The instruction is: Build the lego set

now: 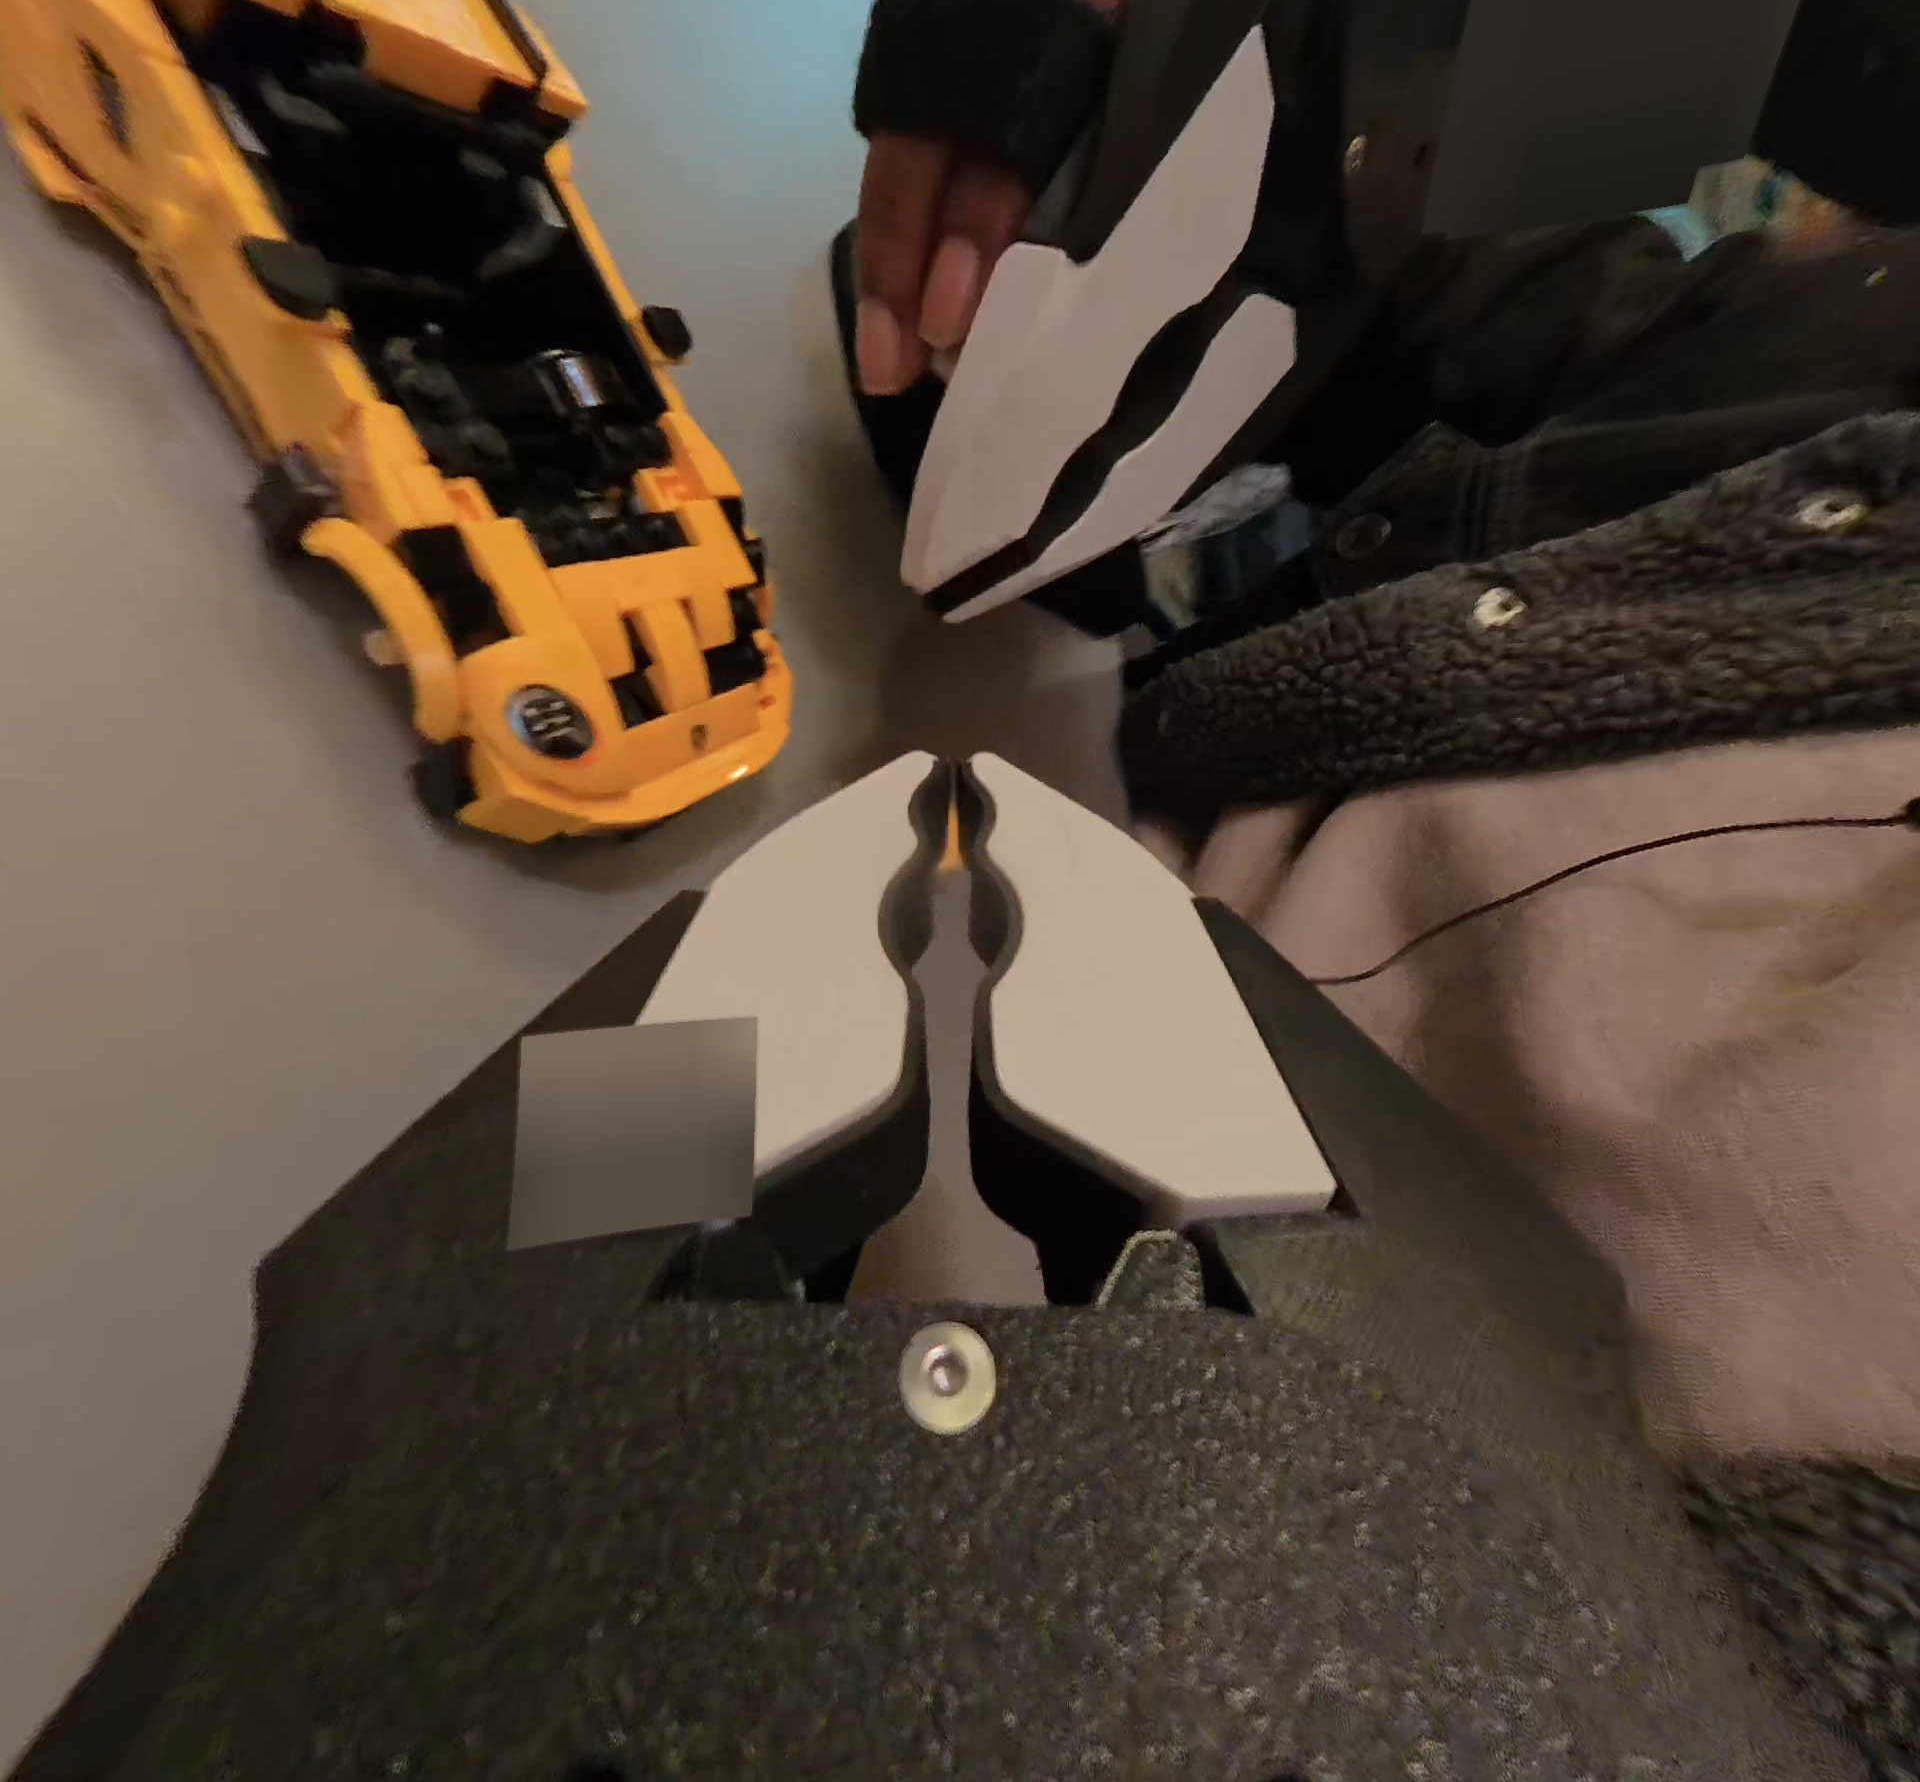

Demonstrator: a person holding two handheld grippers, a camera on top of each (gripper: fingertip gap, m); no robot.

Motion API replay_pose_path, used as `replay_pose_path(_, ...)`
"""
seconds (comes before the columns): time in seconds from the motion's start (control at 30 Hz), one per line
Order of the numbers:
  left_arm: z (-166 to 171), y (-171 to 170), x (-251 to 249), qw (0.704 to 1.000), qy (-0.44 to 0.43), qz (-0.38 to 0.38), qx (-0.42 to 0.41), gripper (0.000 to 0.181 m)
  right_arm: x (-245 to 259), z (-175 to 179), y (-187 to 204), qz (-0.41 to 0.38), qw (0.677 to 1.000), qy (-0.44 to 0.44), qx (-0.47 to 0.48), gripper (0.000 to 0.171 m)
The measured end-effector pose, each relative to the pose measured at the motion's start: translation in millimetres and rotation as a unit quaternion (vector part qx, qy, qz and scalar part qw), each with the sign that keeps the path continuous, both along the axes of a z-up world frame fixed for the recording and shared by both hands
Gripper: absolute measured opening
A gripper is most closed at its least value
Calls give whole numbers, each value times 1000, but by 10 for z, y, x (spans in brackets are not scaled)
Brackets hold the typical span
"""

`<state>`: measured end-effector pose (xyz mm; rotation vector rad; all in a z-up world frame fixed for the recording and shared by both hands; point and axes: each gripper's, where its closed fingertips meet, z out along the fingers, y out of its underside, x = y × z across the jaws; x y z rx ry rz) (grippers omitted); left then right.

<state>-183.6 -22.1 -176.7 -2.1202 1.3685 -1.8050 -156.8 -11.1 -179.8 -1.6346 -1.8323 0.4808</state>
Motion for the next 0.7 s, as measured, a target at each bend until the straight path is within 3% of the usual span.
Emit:
replay_pose_path(0.1,-74,20,-101,996,16,-20,87,5,-1,-80,-215,13,1000,-5,-23,14)
replay_pose_path(0.27,-277,-250,-167,971,46,-109,209,12,-84,-362,-535,15,998,-31,-50,31)
replay_pose_path(0.37,-352,-390,-155,961,56,-143,228,13,-154,-390,-532,27,998,-31,-54,35)
replay_pose_path(0.5,-357,-430,-163,962,70,-134,227,12,-199,-443,-498,52,993,-50,-97,35)
replay_pose_path(0.57,-354,-482,-191,964,74,-127,222,11,-236,-478,-523,55,990,-50,-117,22)
replay_pose_path(0.63,-364,-547,-235,969,87,-115,202,11,-218,-477,-504,31,990,-57,-125,15)
replay_pose_path(0.7,-331,-614,-234,977,88,-89,173,10,-154,-480,-390,-44,991,-66,-110,15)
